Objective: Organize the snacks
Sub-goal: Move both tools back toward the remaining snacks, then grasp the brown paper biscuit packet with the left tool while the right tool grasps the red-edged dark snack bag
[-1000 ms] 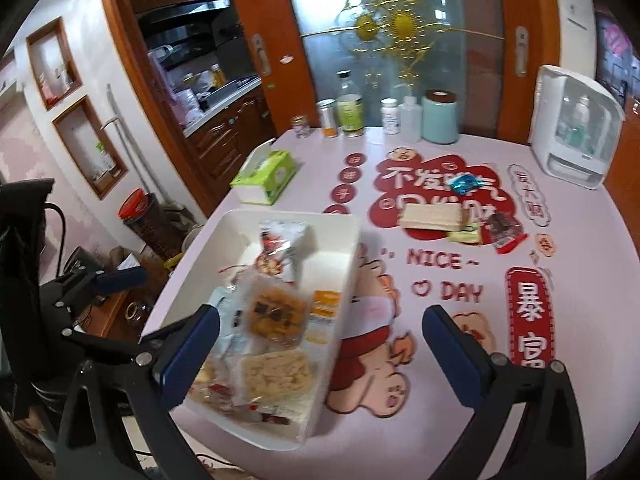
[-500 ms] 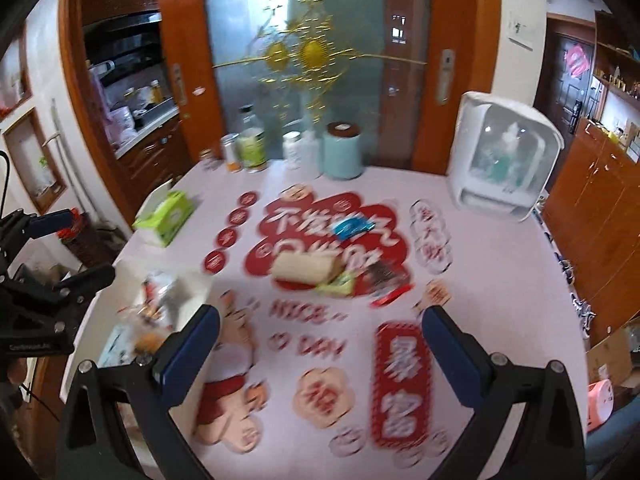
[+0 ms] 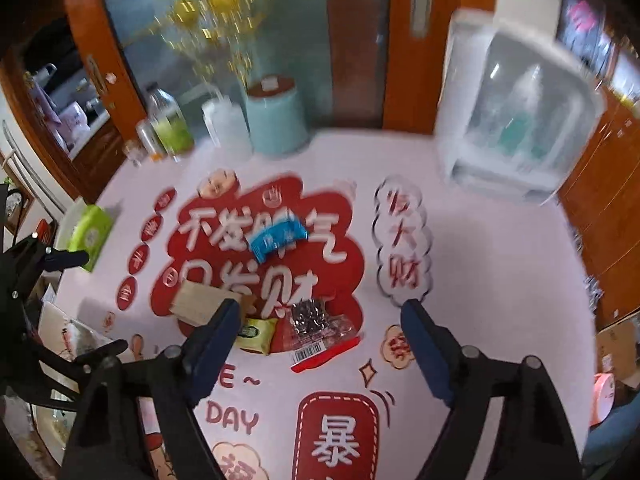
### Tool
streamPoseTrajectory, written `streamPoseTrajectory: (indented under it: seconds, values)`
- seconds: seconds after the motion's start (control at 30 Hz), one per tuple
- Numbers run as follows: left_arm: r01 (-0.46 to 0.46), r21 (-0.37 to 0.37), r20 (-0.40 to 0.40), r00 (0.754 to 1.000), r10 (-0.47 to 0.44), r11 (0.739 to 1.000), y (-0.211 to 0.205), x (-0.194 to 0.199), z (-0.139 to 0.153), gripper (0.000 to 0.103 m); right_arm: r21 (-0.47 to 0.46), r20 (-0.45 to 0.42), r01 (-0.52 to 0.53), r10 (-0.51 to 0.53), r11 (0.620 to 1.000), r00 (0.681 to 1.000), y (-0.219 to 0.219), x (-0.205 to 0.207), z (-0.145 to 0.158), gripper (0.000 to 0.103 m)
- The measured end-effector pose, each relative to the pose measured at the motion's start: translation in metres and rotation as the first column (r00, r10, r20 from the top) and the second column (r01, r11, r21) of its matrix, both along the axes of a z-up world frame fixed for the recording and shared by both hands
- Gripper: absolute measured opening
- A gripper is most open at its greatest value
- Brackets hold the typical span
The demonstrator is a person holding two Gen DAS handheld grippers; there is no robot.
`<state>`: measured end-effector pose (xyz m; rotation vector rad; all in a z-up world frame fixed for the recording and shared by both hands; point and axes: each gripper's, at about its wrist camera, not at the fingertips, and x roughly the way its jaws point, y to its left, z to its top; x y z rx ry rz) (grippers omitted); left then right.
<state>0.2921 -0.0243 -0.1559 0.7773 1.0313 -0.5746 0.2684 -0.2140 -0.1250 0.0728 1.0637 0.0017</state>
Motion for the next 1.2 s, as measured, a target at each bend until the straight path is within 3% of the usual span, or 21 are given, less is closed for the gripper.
streamPoseTrajectory:
  seconds: [0.1, 0.23, 0.5, 0.6, 0.8, 0.87, 0.93, 1.03, 1.2]
  values:
    - [0.051, 0.102, -0.021, 0.999, -0.049, 0.993, -0.012, 0.014, -0.037, 0.094, 0.042, -0.085, -0.017, 0.021, 0.999, 0.996, -0.003, 0.021, -0.042, 0.082]
    - [0.11, 0.158, -0.064, 0.993, -0.101, 0.981, -0.022, 0.024, -0.067, 0.094, 0.088, -0.154, -0.042, 0.055, 0.995, 0.987, 0.001, 0.037, -0.083, 0.082]
    - [0.124, 0.151, -0.129, 0.986, -0.105, 0.981, -0.034, 0.044, -0.097, 0.094, 0.065, -0.229, -0.091, 0.103, 0.994, 0.968, 0.013, 0.05, -0.127, 0.081]
    - [0.088, 0.126, -0.154, 0.986, -0.068, 0.988, -0.035, 0.055, -0.104, 0.094, 0.027, -0.207, -0.11, 0.114, 0.994, 0.972, 0.013, 0.048, -0.132, 0.069]
    - [-0.031, 0.066, -0.226, 0.973, 0.045, 0.997, -0.03, 0.079, -0.115, 0.092, 0.068, -0.186, -0.09, 0.101, 0.994, 0.977, 0.004, 0.037, -0.128, 0.054]
    - [-0.077, 0.033, -0.265, 0.961, 0.083, 0.996, -0.027, 0.086, -0.116, 0.084, 0.064, -0.183, -0.084, 0.095, 0.994, 0.978, 0.002, 0.032, -0.127, 0.046]
    - [-0.126, -0.006, -0.304, 0.945, 0.118, 0.992, -0.024, 0.091, -0.113, 0.064, 0.072, -0.177, -0.074, 0.086, 0.995, 0.98, 0.001, 0.027, -0.127, 0.039]
    - [-0.185, 0.0, -0.3, 0.937, 0.176, 0.983, -0.023, 0.092, -0.113, 0.063, 0.106, -0.174, -0.059, 0.077, 0.993, 0.982, -0.001, 0.019, -0.13, 0.029]
    - [-0.251, 0.001, -0.285, 0.928, 0.241, 0.968, -0.017, 0.075, -0.105, 0.062, 0.127, -0.171, -0.017, 0.039, 0.992, 0.985, -0.005, 0.004, -0.129, 0.021]
